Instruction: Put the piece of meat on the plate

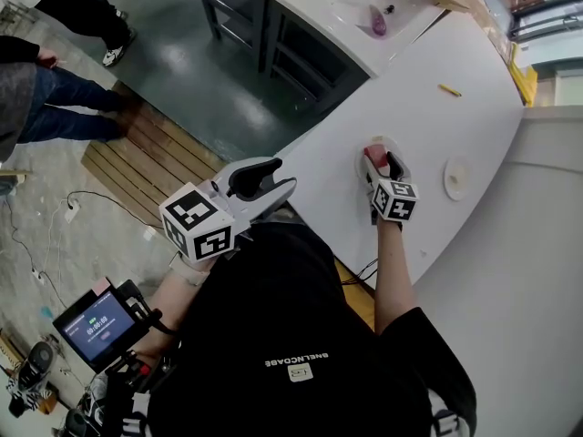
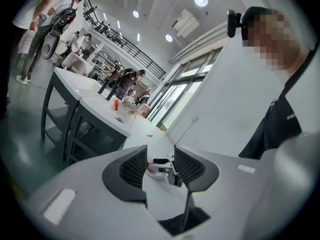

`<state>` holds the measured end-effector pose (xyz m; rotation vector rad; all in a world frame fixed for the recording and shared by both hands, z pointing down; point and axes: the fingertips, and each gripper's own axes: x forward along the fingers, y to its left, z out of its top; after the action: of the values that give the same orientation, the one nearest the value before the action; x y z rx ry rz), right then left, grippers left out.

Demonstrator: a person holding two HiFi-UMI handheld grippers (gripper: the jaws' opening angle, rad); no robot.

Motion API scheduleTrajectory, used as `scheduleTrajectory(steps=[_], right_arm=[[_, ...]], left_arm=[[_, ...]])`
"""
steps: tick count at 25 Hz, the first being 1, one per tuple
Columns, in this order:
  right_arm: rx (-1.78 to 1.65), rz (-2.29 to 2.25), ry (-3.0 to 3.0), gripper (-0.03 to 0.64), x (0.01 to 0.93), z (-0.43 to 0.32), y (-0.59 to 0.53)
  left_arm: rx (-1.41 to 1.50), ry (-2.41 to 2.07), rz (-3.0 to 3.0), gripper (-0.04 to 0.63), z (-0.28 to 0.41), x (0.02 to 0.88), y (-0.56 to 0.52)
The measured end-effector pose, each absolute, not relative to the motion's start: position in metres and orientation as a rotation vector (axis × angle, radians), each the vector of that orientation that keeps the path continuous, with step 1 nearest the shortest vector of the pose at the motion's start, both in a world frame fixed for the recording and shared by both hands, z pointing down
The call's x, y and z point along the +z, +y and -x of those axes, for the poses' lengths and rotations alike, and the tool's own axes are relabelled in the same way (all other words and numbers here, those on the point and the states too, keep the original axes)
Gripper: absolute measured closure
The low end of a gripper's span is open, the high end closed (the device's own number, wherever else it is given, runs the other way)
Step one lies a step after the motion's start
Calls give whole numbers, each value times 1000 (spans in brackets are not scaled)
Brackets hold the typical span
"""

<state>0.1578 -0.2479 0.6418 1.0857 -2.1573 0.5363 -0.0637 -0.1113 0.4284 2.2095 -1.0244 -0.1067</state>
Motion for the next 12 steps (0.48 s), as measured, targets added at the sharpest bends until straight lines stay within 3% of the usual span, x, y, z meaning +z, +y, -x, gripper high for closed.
scheduleTrajectory(steps=[12], right_arm=[[414,-1071,-2087,326,655,-154,-254]], left_arm=[[-133,-1059,-2184,422,73,432,-113]])
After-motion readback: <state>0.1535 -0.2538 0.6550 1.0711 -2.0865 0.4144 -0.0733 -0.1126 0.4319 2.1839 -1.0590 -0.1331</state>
